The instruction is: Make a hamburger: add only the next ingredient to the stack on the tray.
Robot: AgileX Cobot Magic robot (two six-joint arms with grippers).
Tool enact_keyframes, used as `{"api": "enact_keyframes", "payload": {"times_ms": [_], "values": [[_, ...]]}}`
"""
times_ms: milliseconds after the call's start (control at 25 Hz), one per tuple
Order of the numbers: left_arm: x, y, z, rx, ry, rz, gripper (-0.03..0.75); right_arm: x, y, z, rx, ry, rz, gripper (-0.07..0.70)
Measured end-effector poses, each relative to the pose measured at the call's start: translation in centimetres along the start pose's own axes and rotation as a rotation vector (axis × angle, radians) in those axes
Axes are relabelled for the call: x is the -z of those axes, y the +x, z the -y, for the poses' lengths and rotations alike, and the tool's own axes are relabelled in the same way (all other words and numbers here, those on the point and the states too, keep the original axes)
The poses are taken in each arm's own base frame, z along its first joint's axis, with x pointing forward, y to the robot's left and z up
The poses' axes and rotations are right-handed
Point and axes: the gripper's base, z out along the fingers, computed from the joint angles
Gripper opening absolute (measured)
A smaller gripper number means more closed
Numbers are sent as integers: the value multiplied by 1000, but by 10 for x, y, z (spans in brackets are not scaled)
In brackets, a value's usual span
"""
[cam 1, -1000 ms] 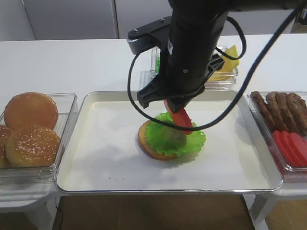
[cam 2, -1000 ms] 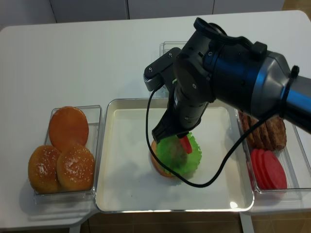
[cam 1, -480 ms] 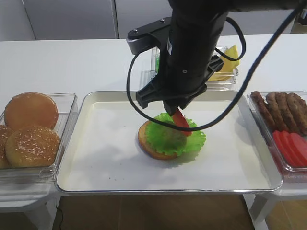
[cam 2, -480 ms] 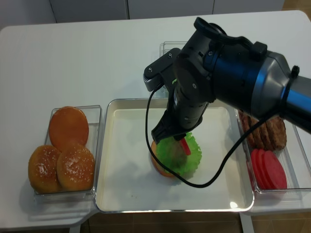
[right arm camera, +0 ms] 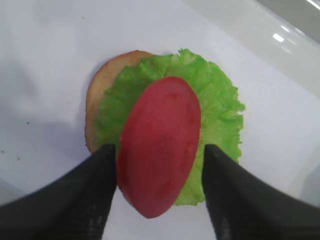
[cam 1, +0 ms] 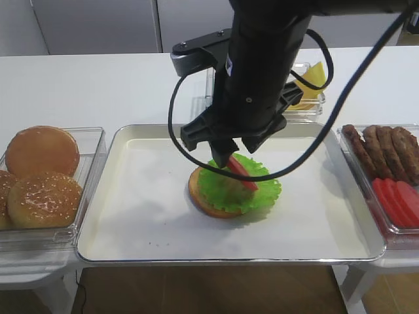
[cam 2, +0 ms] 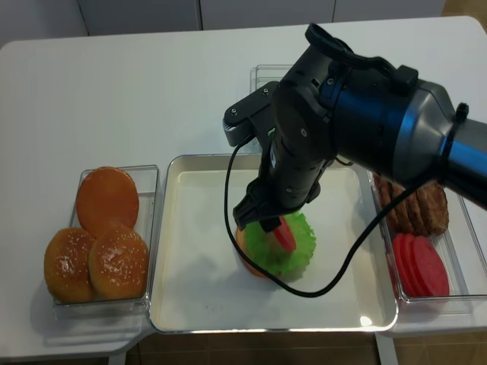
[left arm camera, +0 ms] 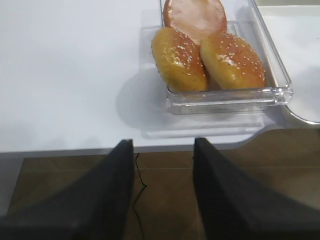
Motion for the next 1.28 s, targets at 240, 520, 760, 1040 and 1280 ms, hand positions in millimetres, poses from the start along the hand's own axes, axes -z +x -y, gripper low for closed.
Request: {"api": "enact_keyframes", "payload": {"times_ms": [240,520,760,1040,1280], "values": [[0,0,0,0,0,0,298,0,1,0,-1,0,-6,448],[0,0,0,0,0,0,298,0,1,-2,8,-23,-14,511],[0,0,0,0,0,0,299,0,2,0,15,-19,-28,527],[0,0,0,0,0,0,298,21,-3,57,-111,-88,-13,527],[0,0,0,0,0,0,298,63,14,126,-265,-33,55,528]]}}
